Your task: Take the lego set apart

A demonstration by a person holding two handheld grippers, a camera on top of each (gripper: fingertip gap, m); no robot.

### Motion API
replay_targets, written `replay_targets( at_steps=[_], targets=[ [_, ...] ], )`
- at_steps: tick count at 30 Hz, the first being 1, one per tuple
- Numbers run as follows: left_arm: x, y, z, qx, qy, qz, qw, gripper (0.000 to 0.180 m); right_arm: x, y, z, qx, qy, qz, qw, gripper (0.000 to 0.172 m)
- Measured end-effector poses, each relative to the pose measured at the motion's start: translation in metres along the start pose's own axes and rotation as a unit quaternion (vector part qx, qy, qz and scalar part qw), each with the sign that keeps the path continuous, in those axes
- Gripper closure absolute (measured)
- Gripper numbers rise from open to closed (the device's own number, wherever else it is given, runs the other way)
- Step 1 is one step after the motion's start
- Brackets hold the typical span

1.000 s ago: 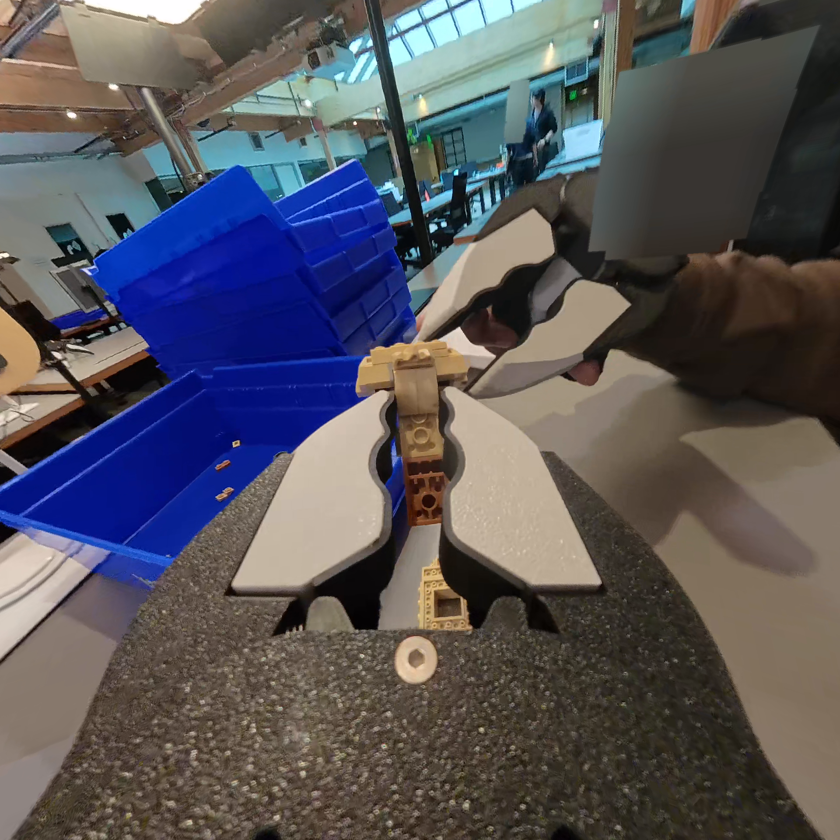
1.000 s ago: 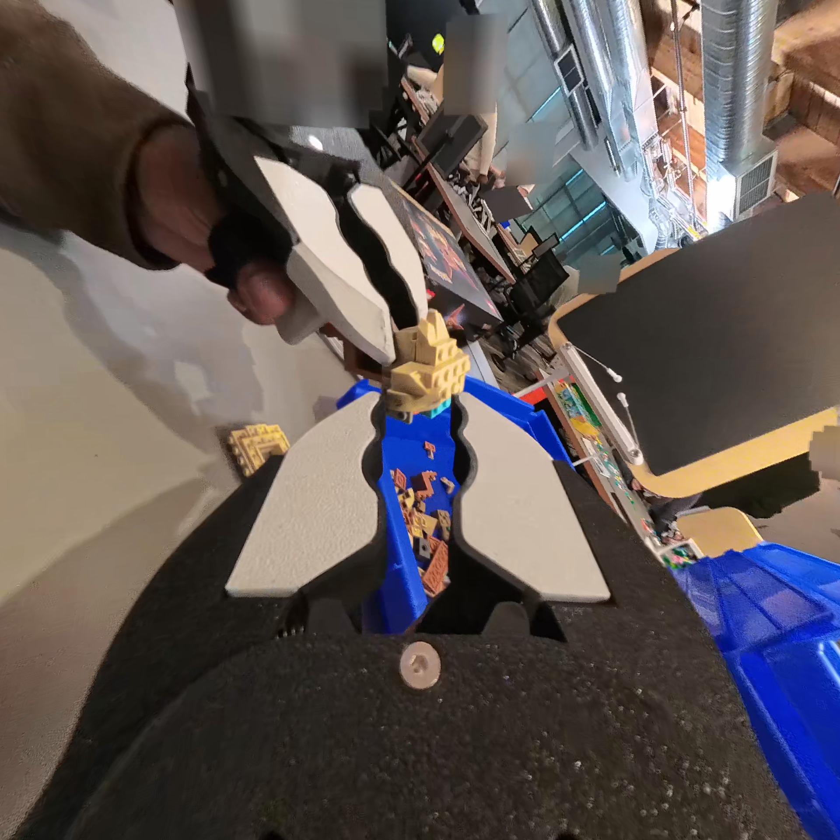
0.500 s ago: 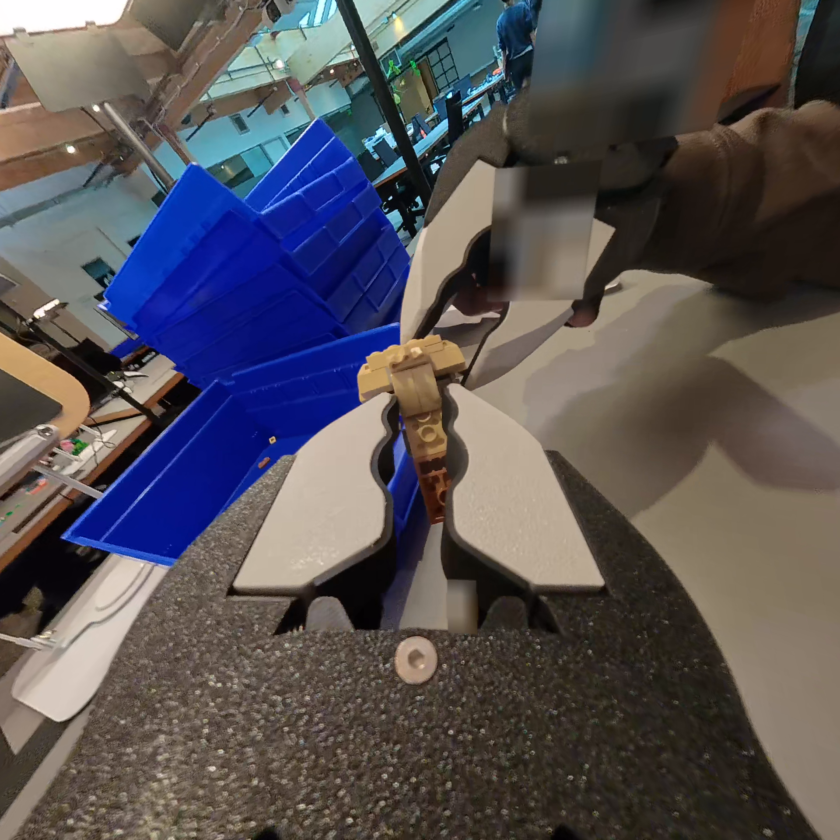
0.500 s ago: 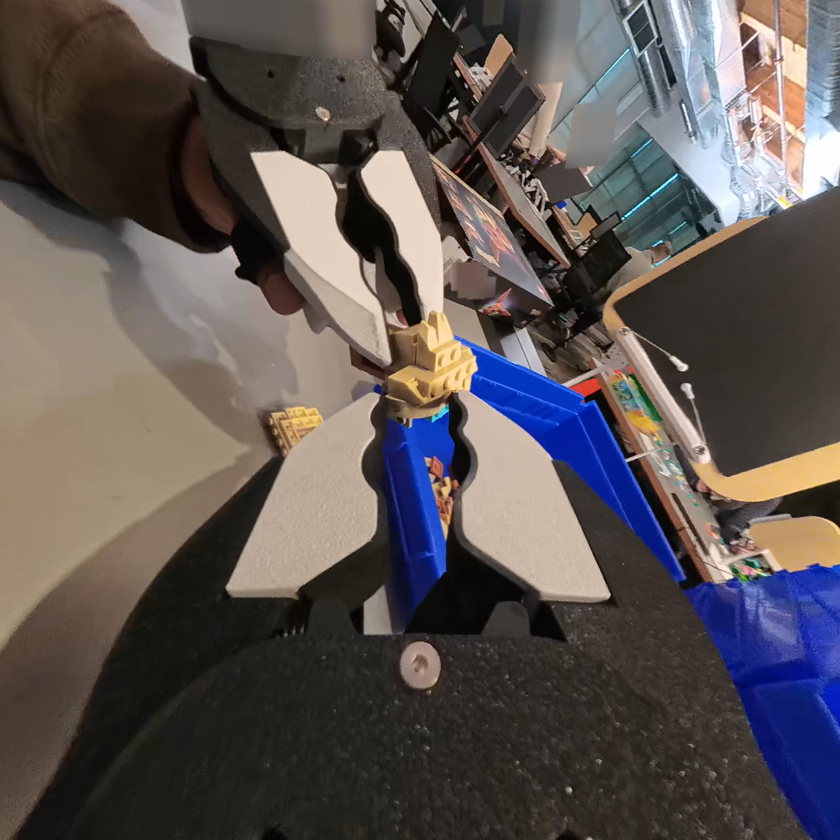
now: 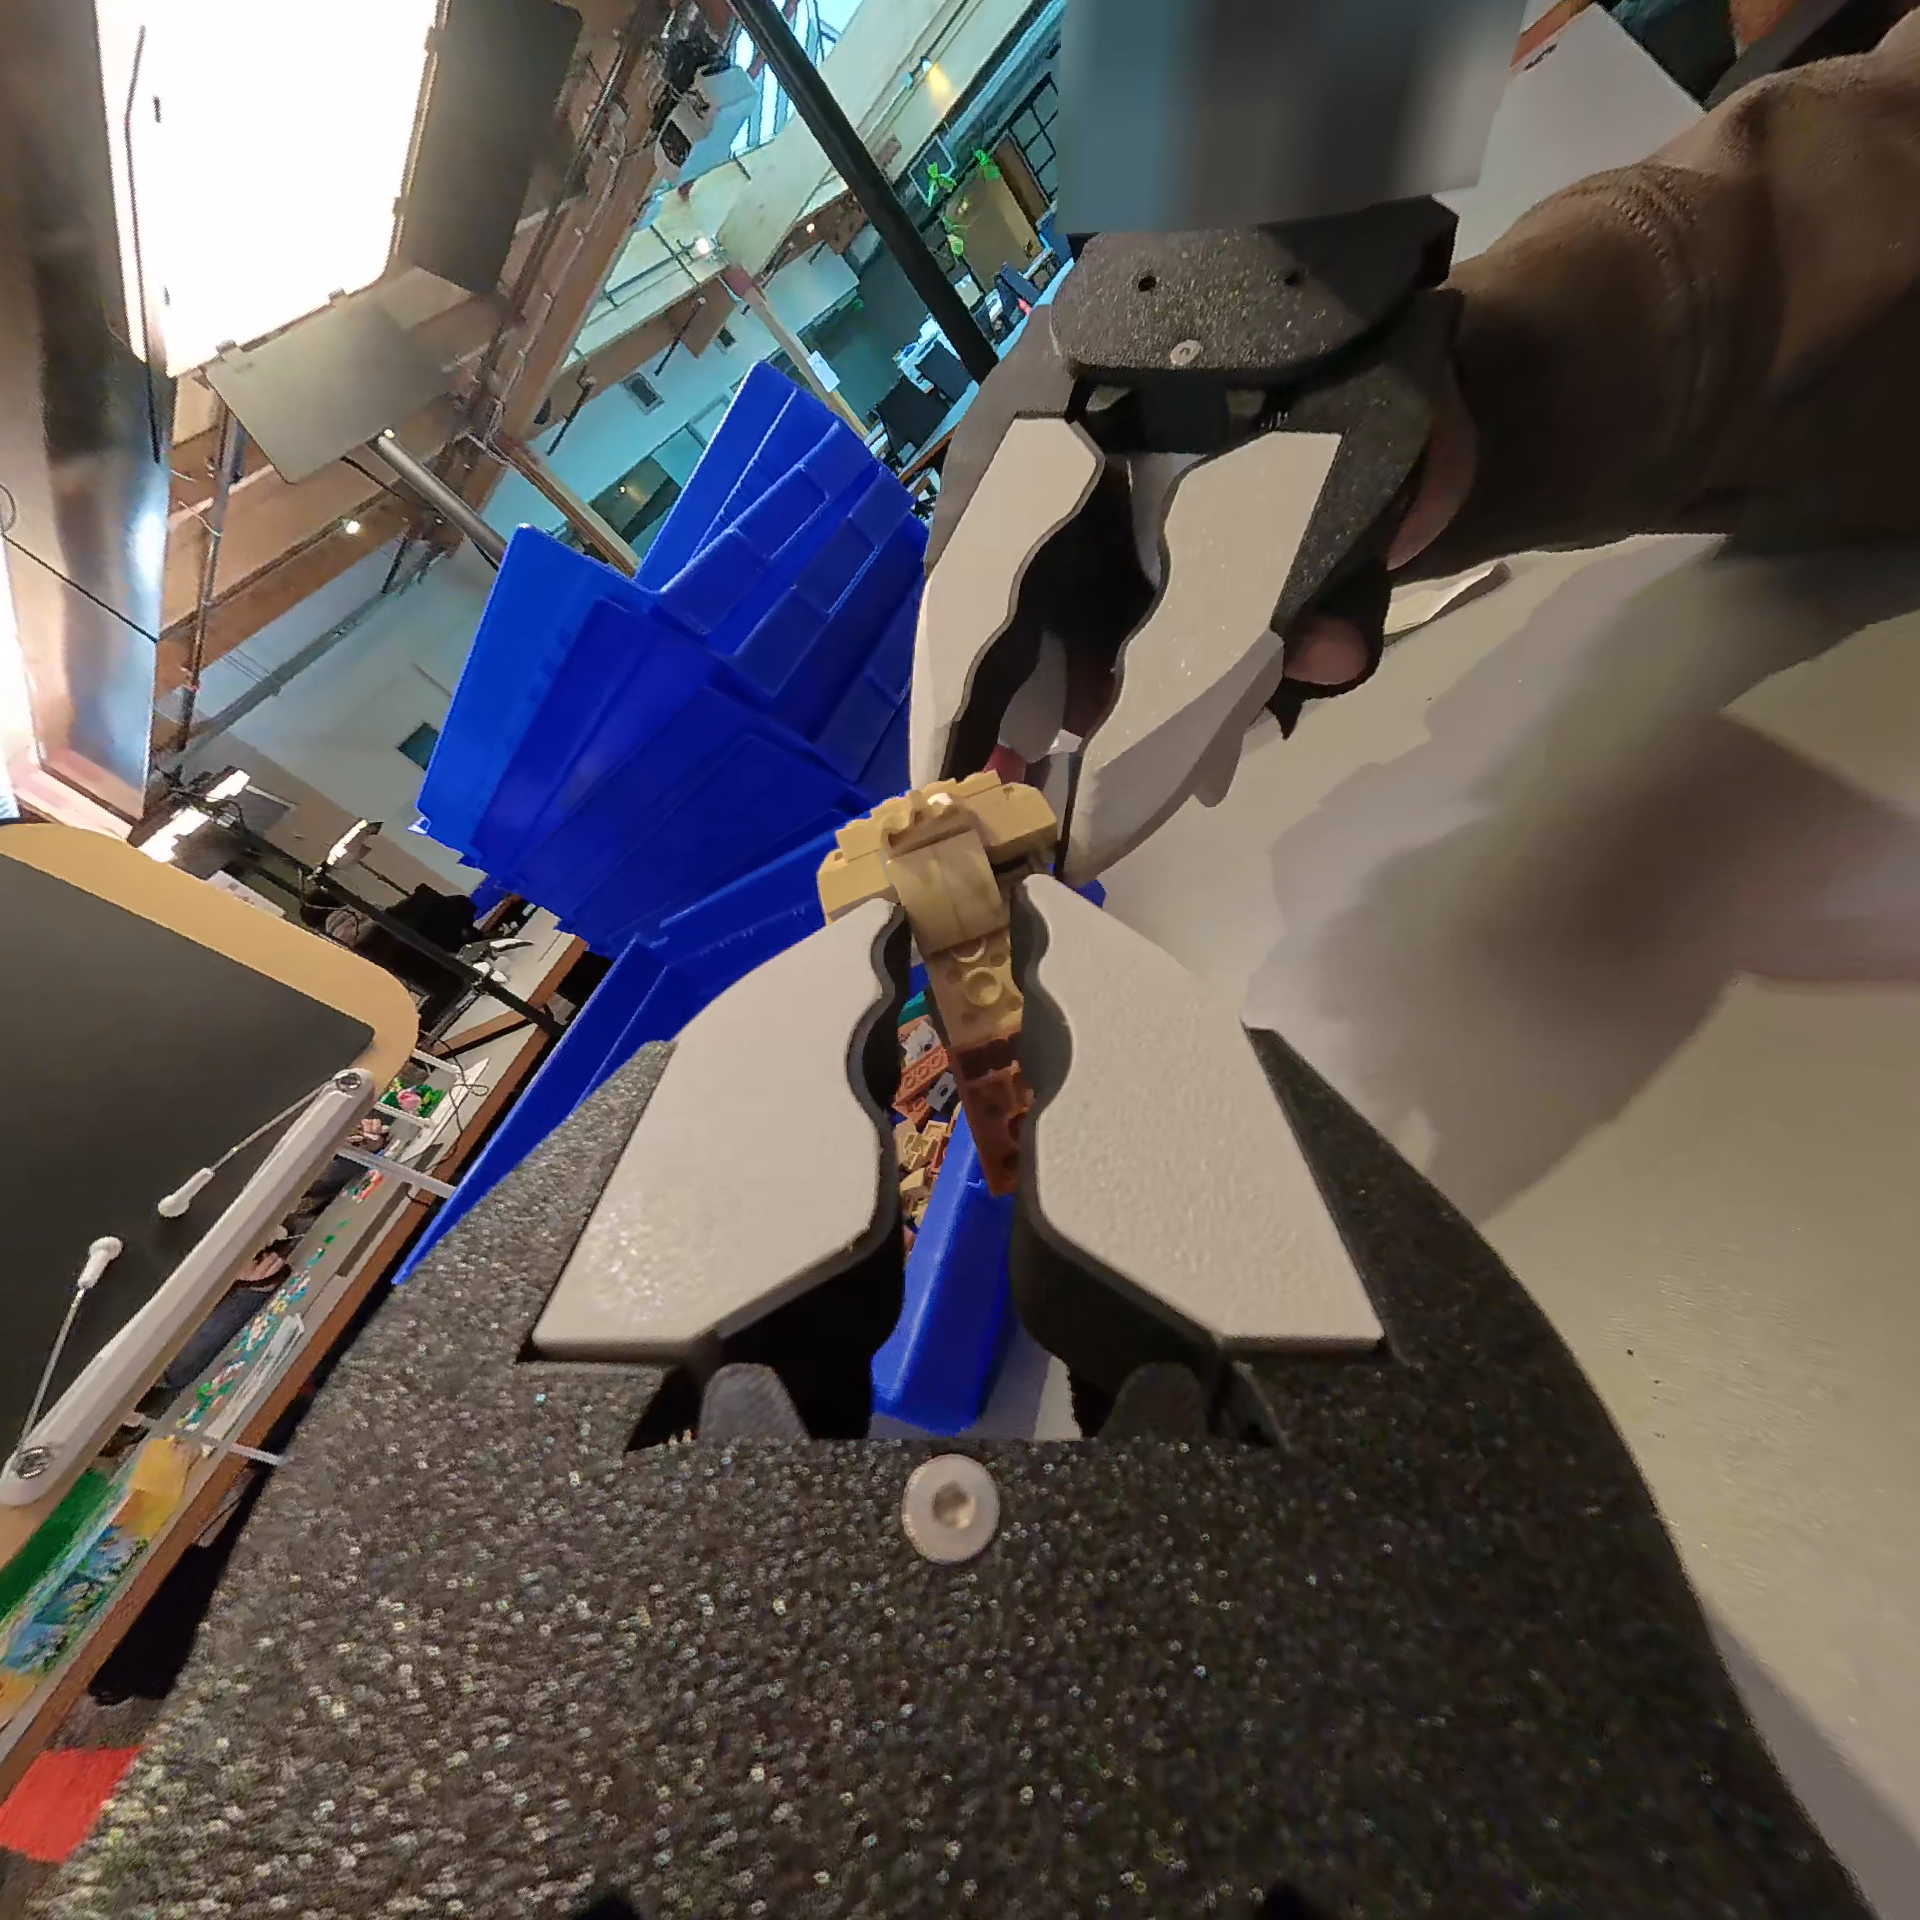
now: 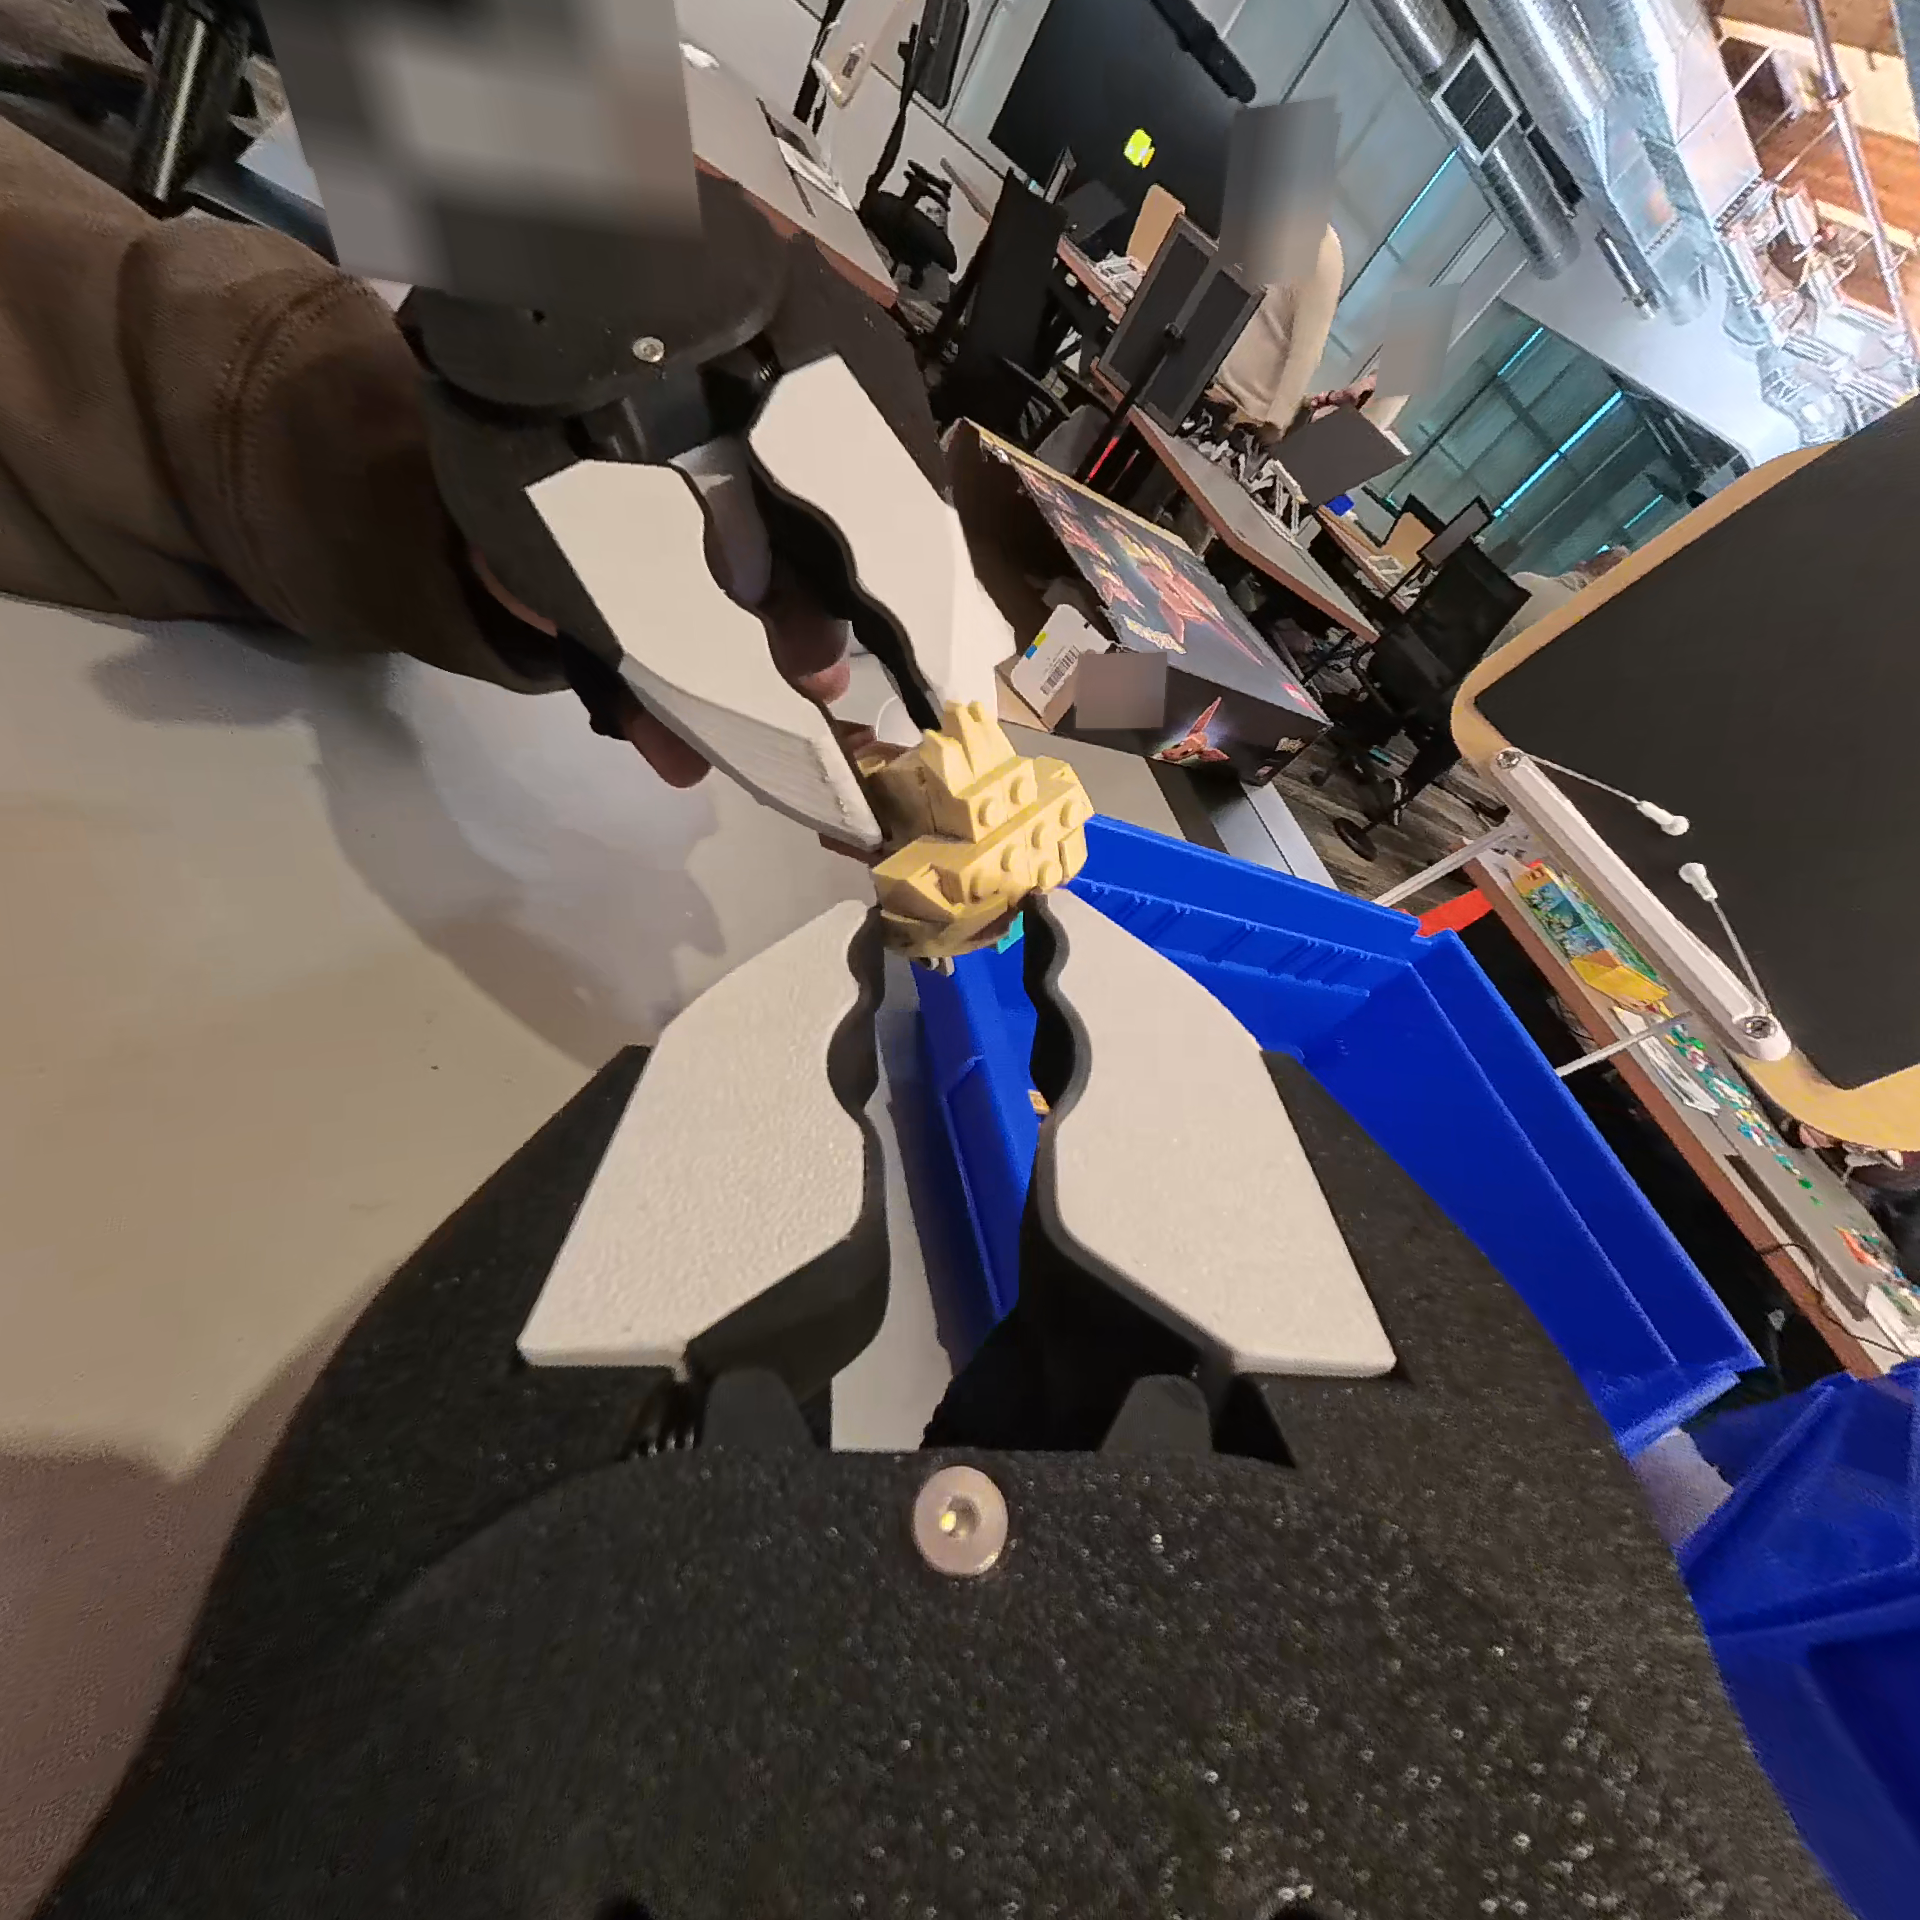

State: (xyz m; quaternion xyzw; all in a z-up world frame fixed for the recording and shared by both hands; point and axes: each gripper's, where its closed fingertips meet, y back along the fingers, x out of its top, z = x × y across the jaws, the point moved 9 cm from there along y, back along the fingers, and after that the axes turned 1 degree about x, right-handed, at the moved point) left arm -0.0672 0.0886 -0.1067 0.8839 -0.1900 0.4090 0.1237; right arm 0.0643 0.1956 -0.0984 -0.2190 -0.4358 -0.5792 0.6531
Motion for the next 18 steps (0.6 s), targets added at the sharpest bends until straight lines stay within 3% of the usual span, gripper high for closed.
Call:
replay_targets(
  at_steps=[1,5,11,18],
  targets=[
    [0.000,0.000,0.000,0.002,-0.002,0.001,1.000,0.162,0.000,0.000,0.000,0.001,-0.004,0.002,1.000,0.146],
    [0.000,0.000,-0.001,0.005,0.003,-0.002,1.000,0.162,-0.001,-0.001,0.000,-0.010,0.007,0.000,1.000,0.146],
    [-0.012,-0.007,-0.011,0.001,0.152,-0.022,0.988,0.164,-0.002,-0.010,-0.006,-0.087,0.091,-0.046,0.991,0.141],
    [-0.018,-0.011,-0.016,-0.015,0.282,0.000,0.959,0.164,-0.004,-0.021,-0.009,-0.122,0.112,-0.092,0.982,0.130]
  ],
)
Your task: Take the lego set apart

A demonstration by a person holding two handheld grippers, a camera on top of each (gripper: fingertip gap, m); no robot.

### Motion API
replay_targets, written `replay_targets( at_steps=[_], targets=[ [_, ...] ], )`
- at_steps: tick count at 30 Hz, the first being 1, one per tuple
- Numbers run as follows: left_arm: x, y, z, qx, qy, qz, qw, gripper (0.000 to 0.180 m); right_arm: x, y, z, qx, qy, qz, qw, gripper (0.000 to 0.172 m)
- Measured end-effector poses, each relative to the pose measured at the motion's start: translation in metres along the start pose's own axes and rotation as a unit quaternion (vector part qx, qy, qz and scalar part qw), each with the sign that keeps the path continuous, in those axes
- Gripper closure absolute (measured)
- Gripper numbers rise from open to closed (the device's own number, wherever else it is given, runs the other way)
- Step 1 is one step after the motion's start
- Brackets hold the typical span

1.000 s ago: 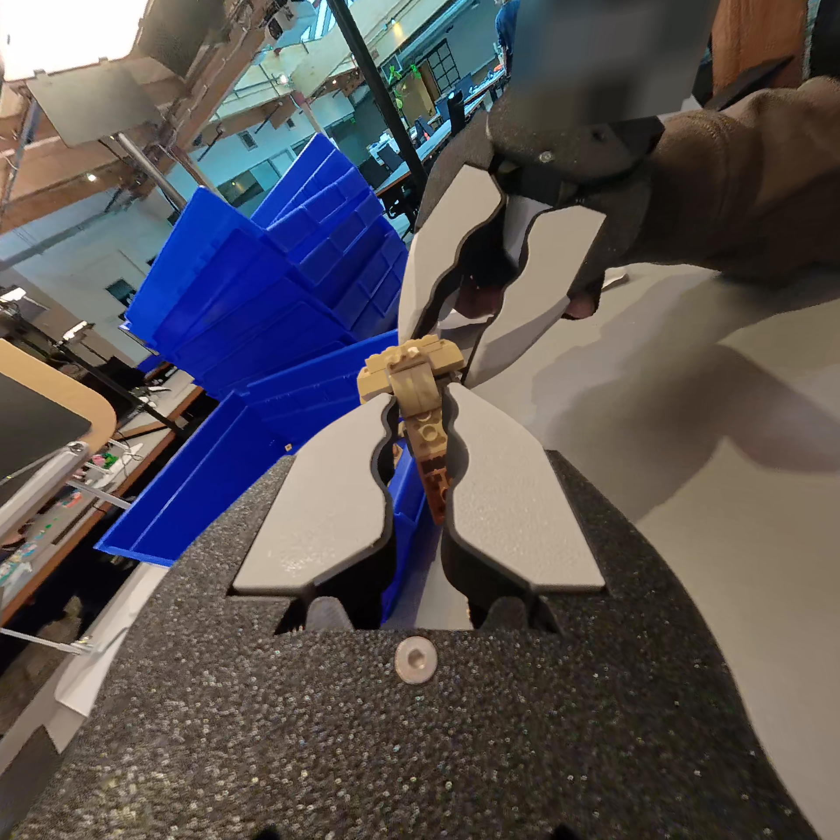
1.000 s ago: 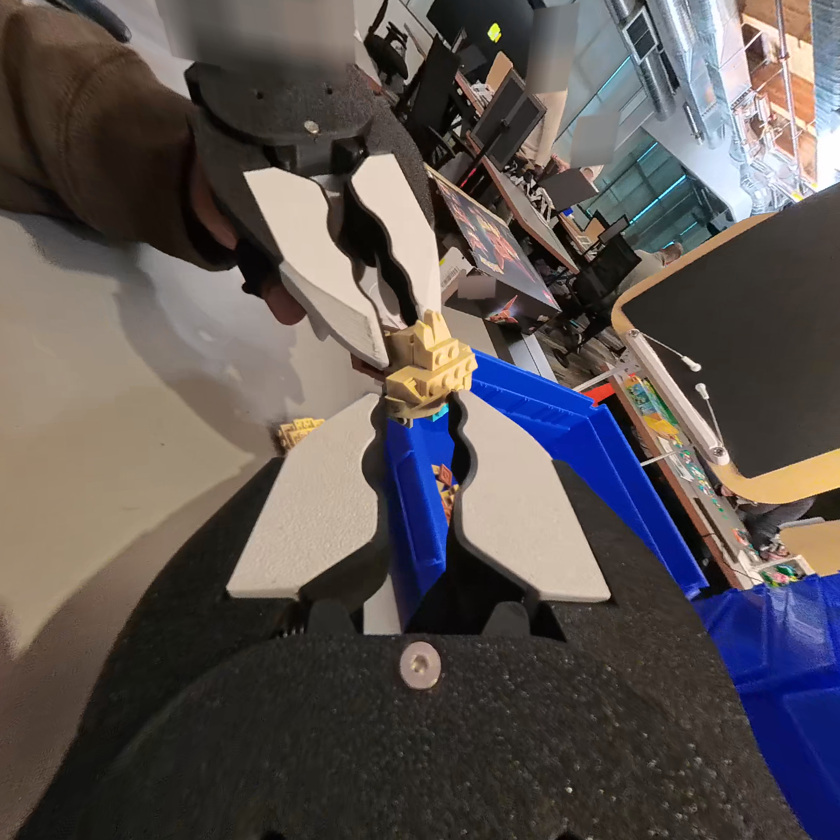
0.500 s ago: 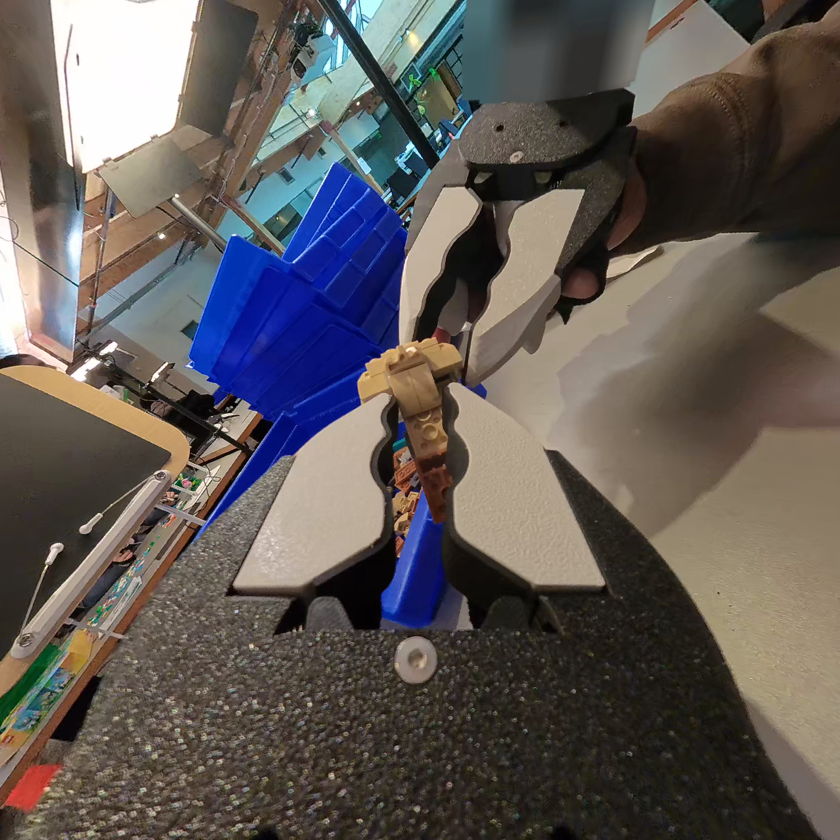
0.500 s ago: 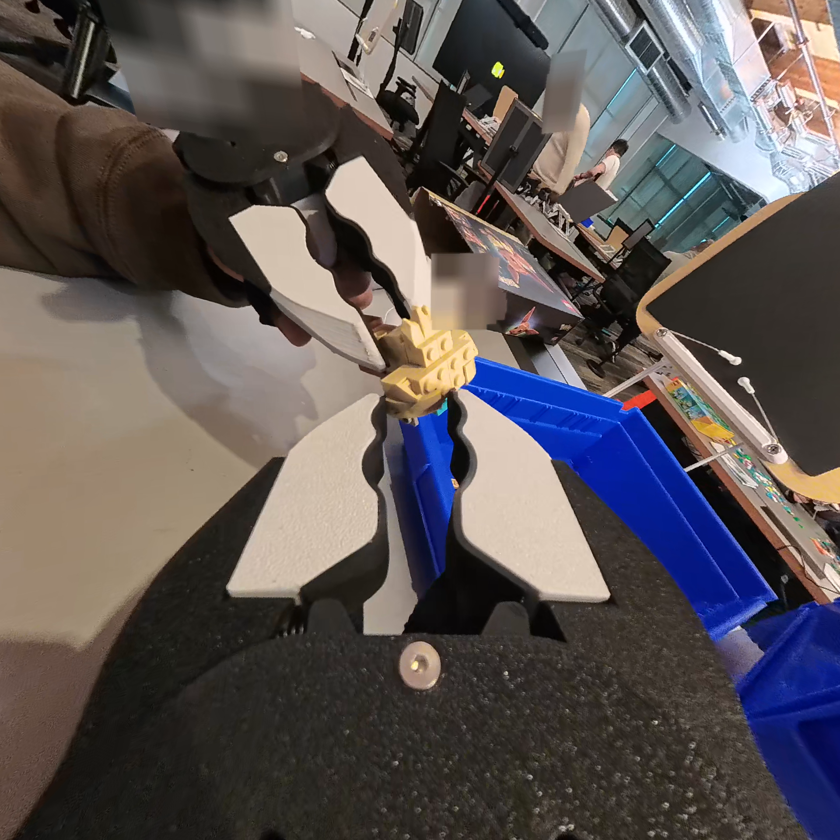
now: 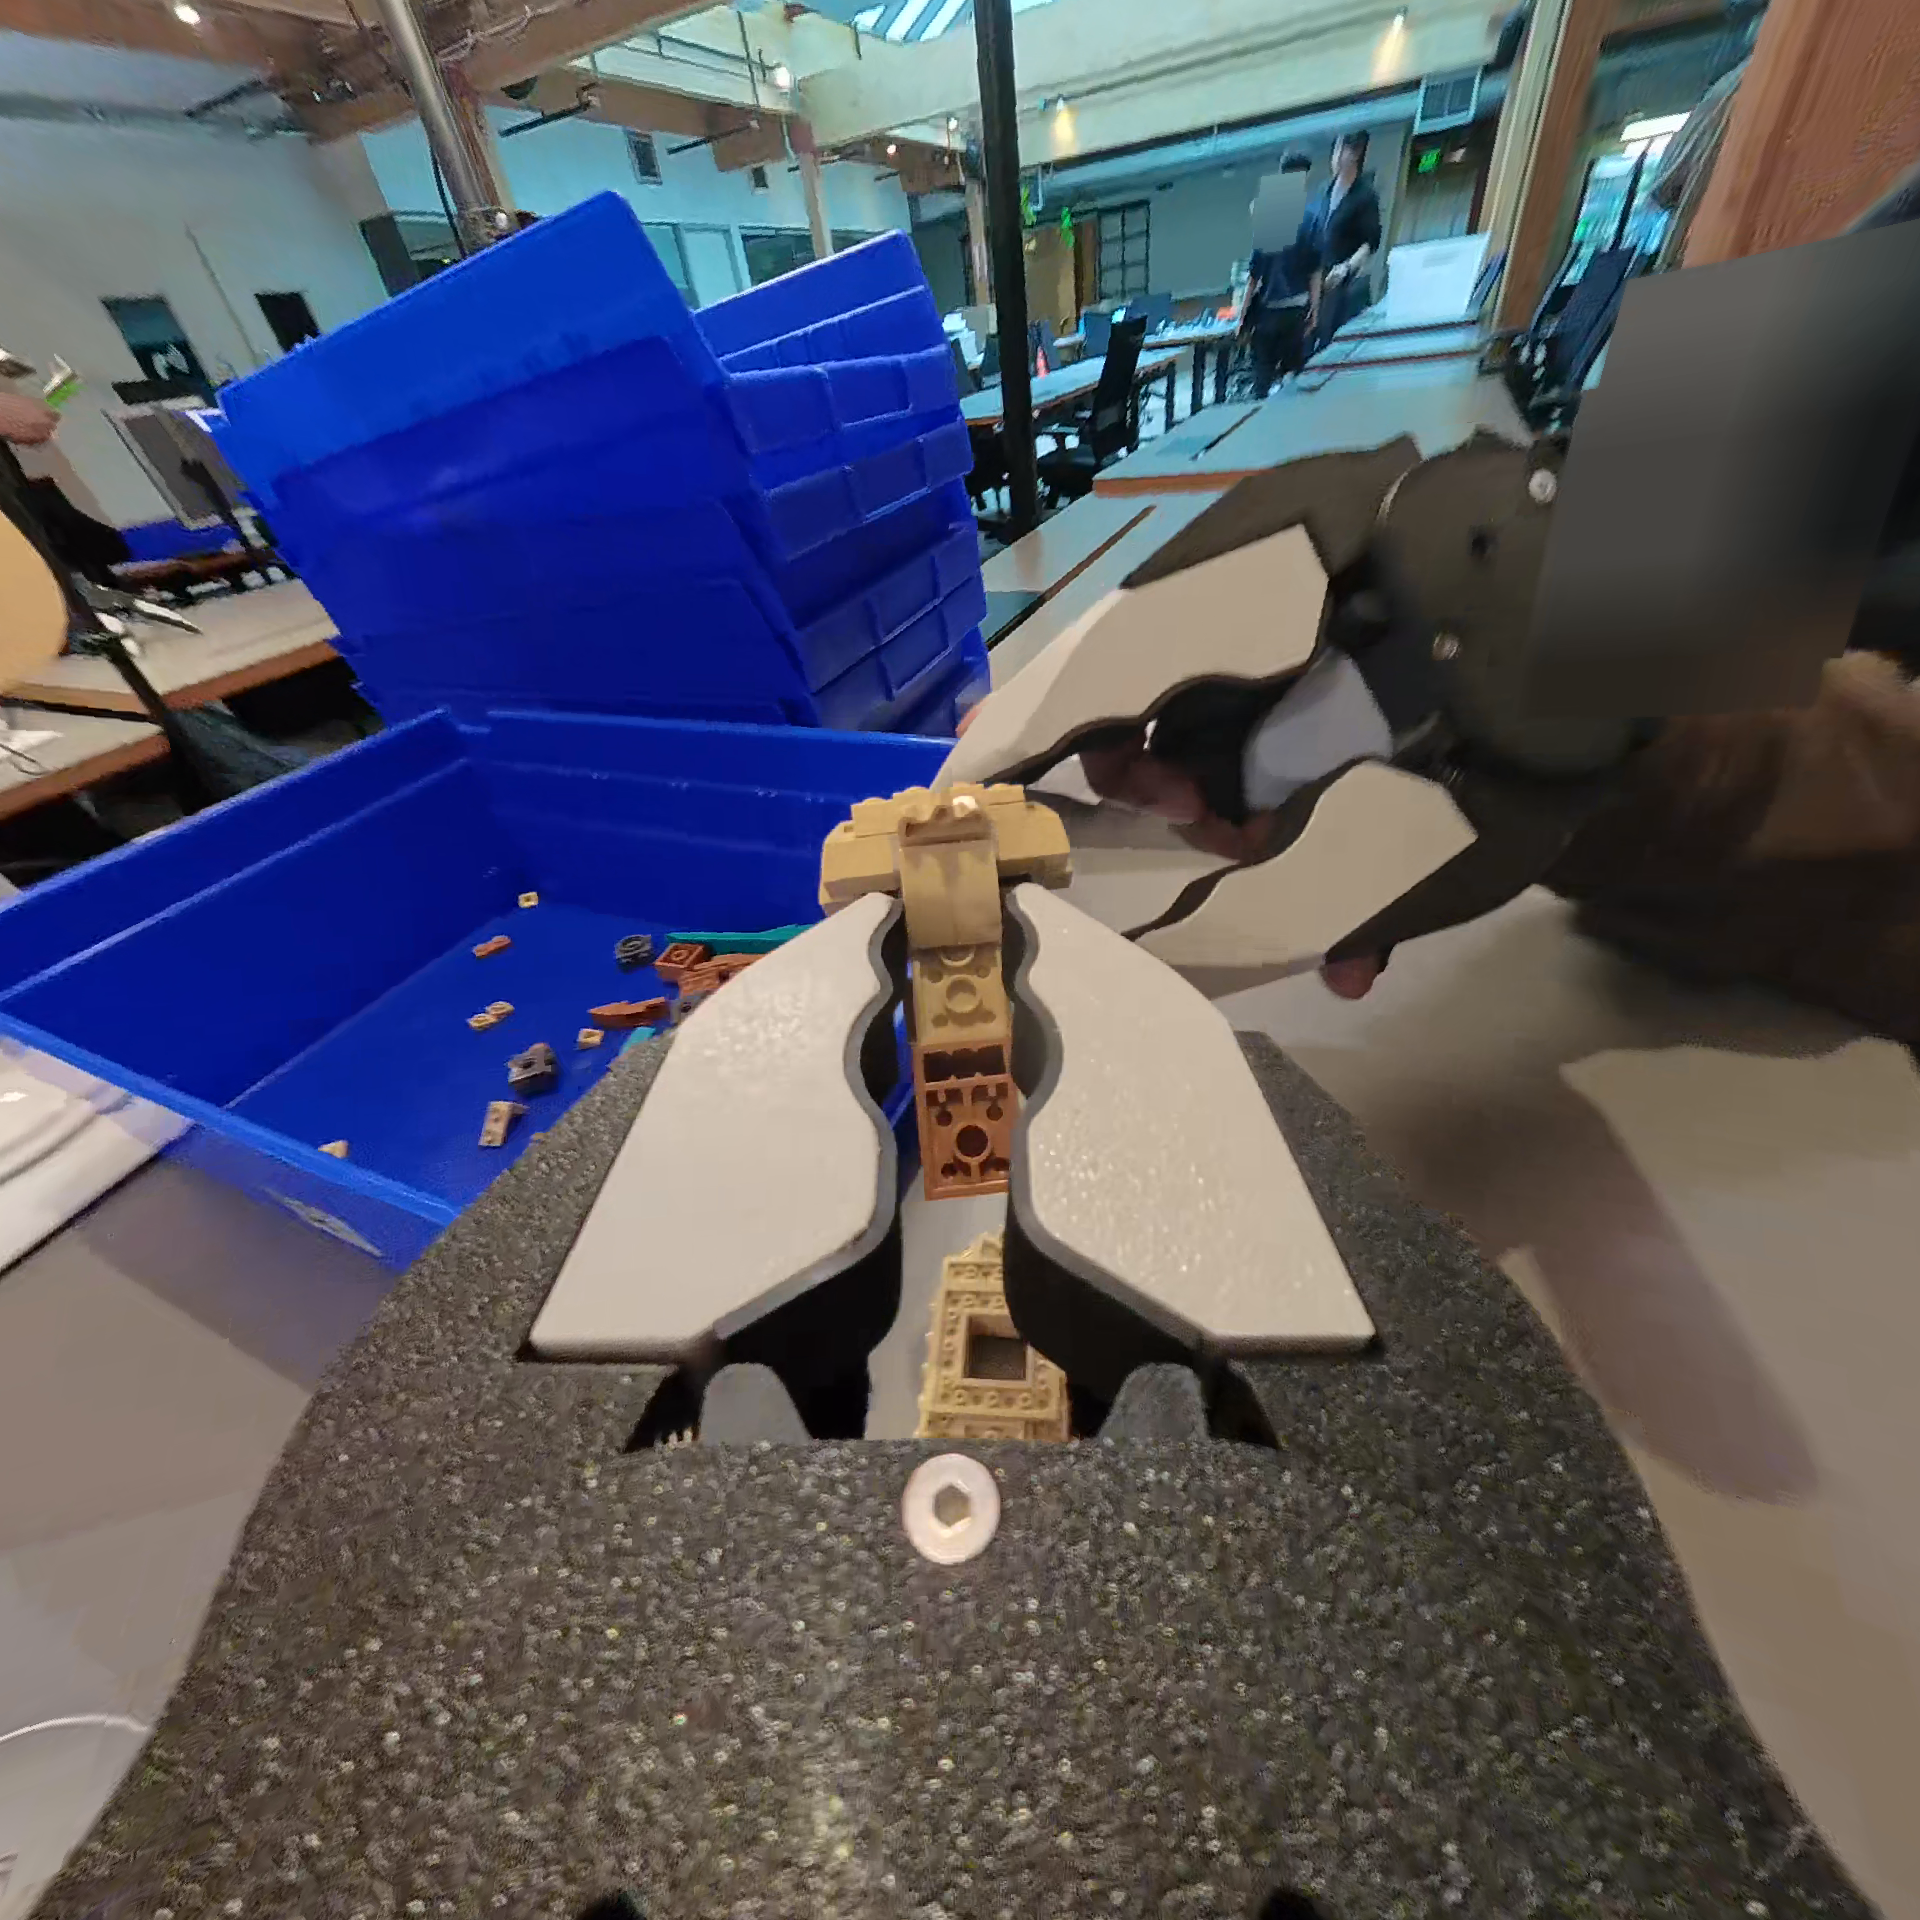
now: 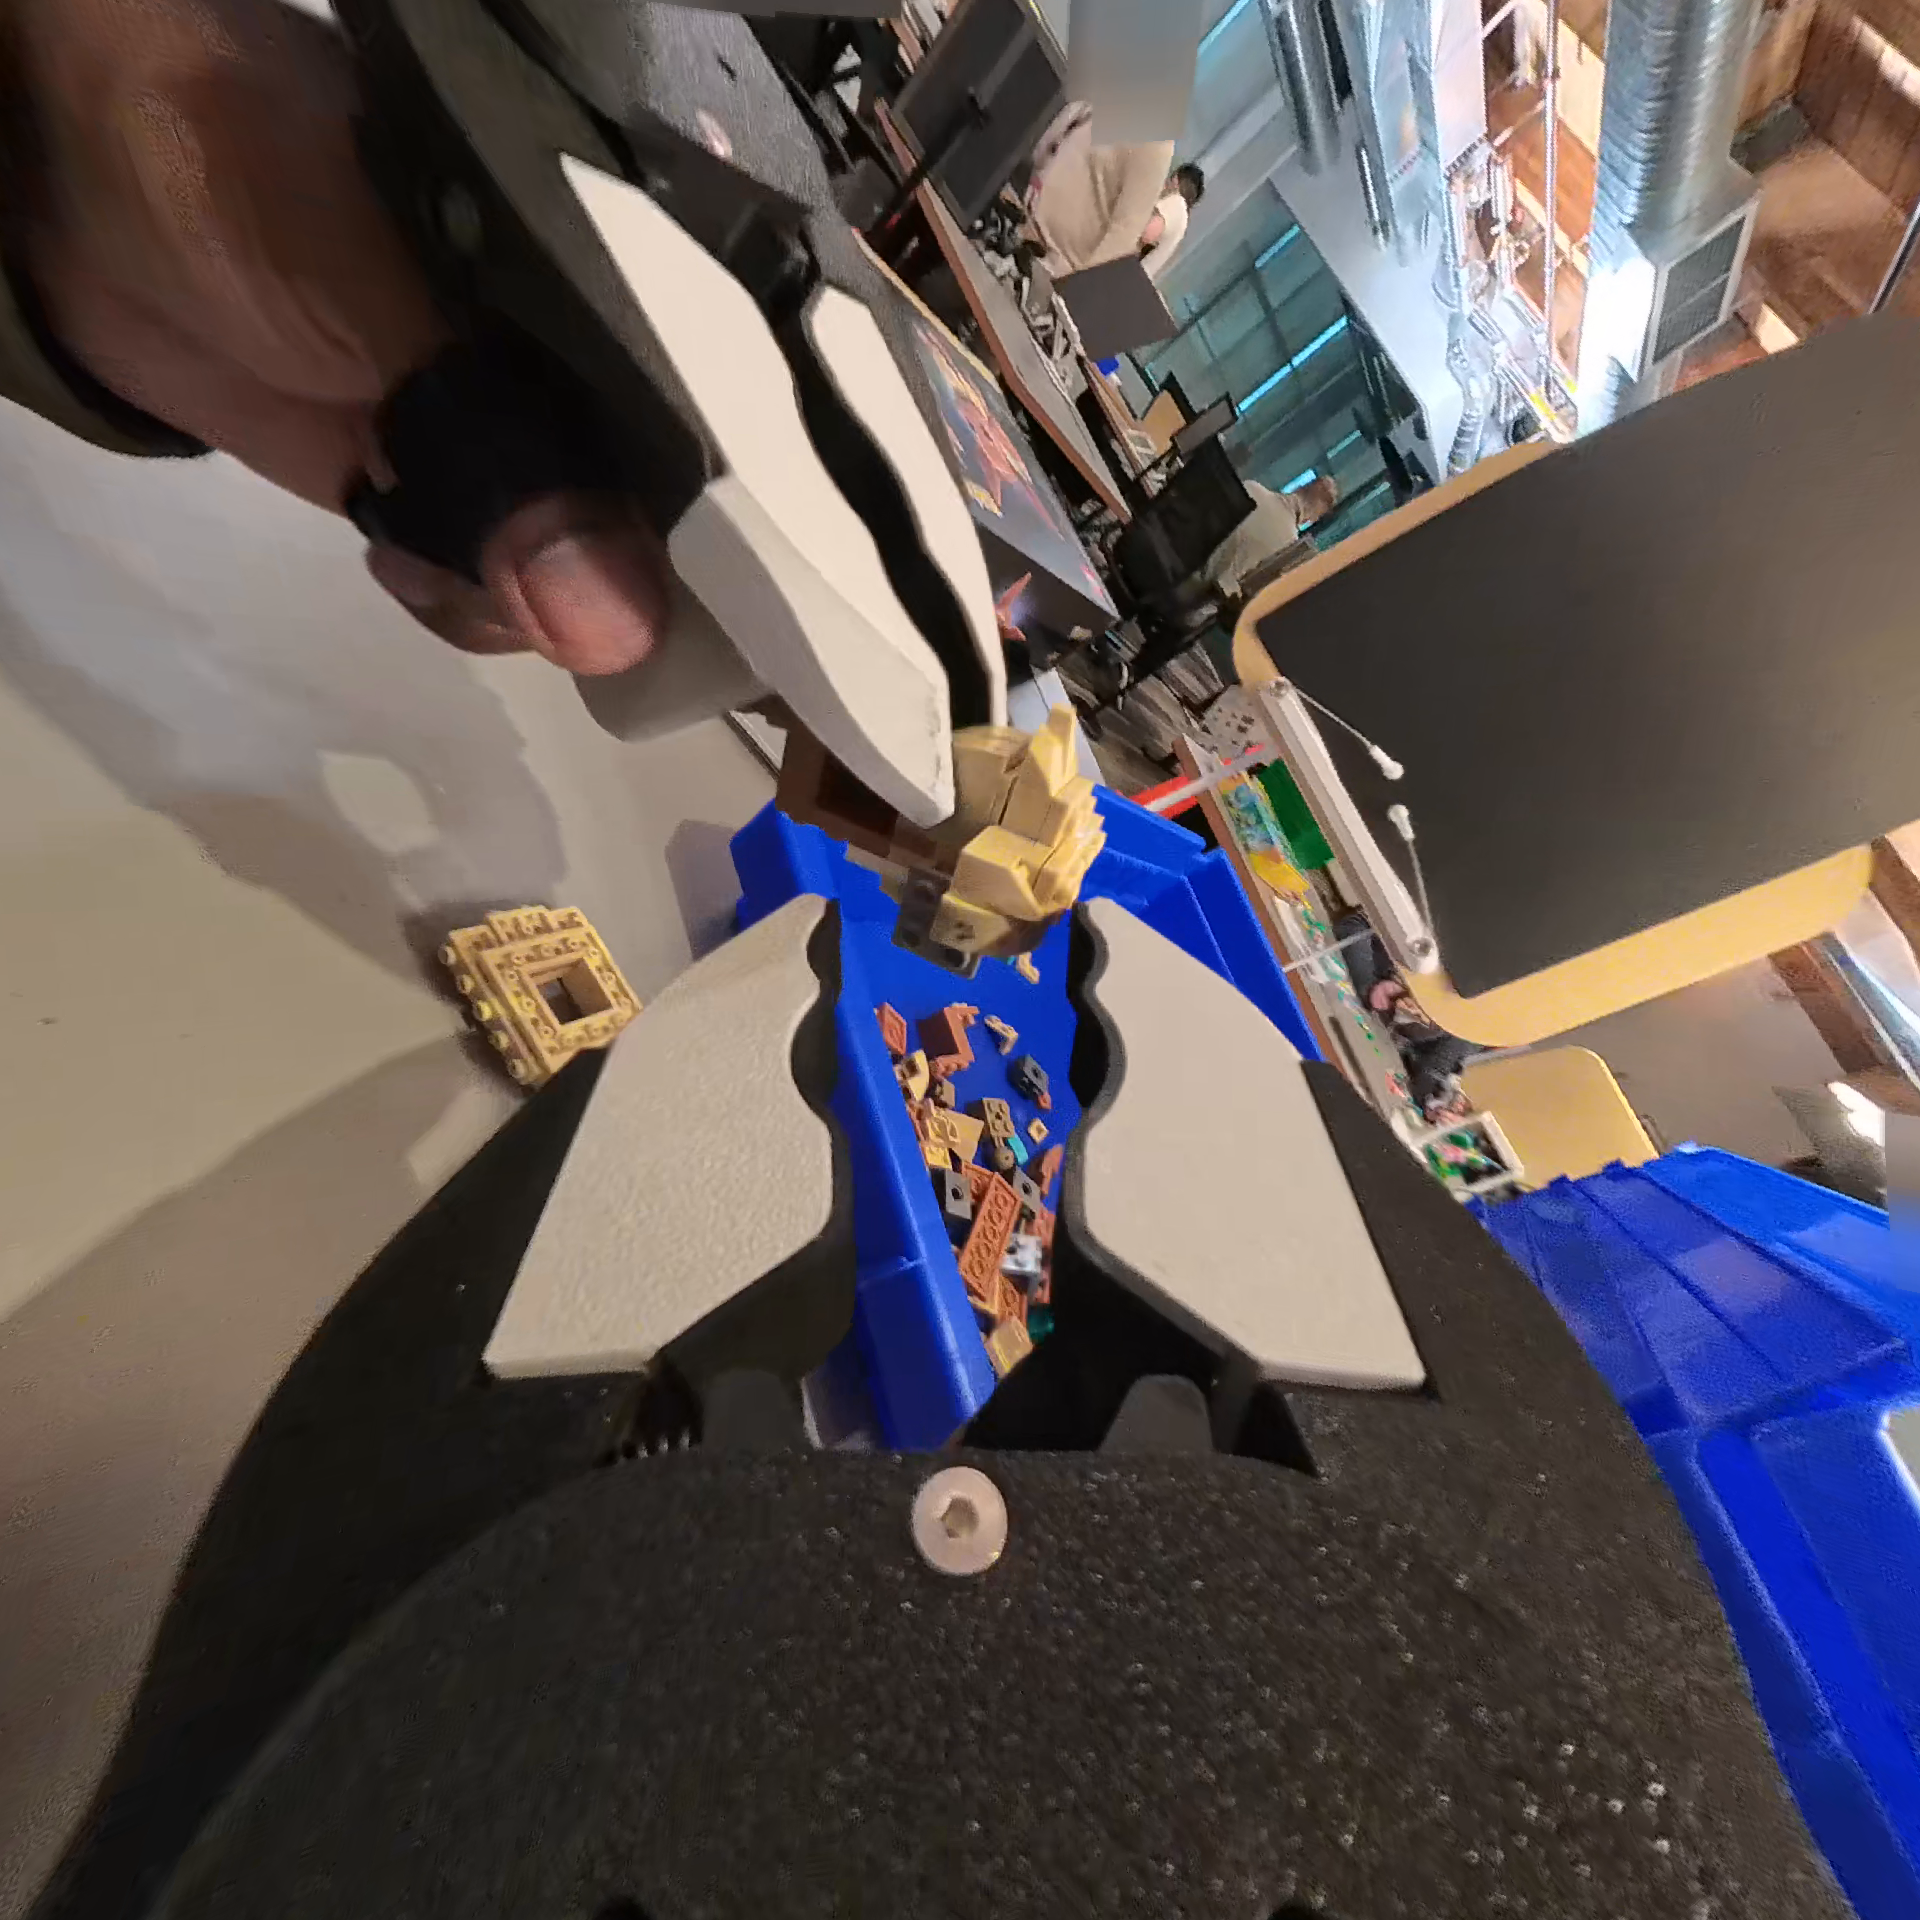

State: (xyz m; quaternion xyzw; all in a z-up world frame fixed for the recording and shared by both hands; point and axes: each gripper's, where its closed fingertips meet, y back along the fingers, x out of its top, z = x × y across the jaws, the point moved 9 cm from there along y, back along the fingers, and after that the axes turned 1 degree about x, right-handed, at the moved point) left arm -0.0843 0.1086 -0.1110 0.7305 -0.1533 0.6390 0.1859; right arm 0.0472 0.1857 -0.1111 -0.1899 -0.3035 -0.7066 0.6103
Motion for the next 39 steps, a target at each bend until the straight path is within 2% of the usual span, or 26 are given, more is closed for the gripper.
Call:
replay_targets(
  at_steps=[3,9,17,20,24,25,26,27,29,31,35,39],
  targets=[
    [-0.002,-0.001,-0.002,-0.010,0.032,-0.002,0.999,0.164,-0.002,-0.002,-0.001,-0.024,0.011,-0.008,1.000,0.140],
    [-0.001,0.000,-0.004,-0.028,0.060,0.001,0.998,0.163,-0.002,-0.002,0.000,-0.021,-0.003,0.005,1.000,0.141],
    [-0.005,0.000,-0.012,-0.057,0.131,-0.005,0.990,0.152,0.000,-0.001,-0.002,-0.025,0.020,0.015,0.999,0.141],
    [-0.005,0.001,-0.011,-0.058,0.129,-0.008,0.990,0.151,0.000,0.000,-0.004,-0.031,0.033,0.019,0.999,0.141],
    [-0.005,0.000,-0.007,-0.041,0.084,-0.024,0.995,0.152,0.000,-0.001,-0.007,-0.043,0.055,0.019,0.997,0.142],
    [-0.005,0.000,-0.005,-0.029,0.055,-0.035,0.997,0.153,0.000,-0.001,-0.008,-0.043,0.059,0.018,0.997,0.142],
    [-0.004,0.001,-0.004,-0.012,0.018,-0.049,0.999,0.164,0.000,-0.001,-0.008,-0.041,0.061,0.014,0.997,0.142],
    [-0.003,0.000,-0.001,0.011,-0.026,-0.060,0.998,0.164,-0.001,-0.002,-0.007,-0.036,0.057,0.008,0.998,0.142],
    [-0.002,-0.002,0.005,0.067,-0.125,-0.083,0.986,0.164,0.000,-0.001,-0.005,-0.029,0.043,0.000,0.999,0.141],
    [-0.002,-0.004,0.010,0.099,-0.179,-0.096,0.974,0.164,0.000,0.001,-0.002,-0.029,0.032,-0.001,0.999,0.139],
    [-0.004,-0.006,0.010,0.129,-0.191,-0.109,0.967,0.164,0.001,-0.001,-0.004,-0.032,0.024,-0.009,0.999,0.139],
    [-0.006,-0.009,0.012,0.132,-0.188,-0.112,0.967,0.164,0.002,-0.005,-0.006,-0.048,0.020,-0.019,0.998,0.142]
  ],
)
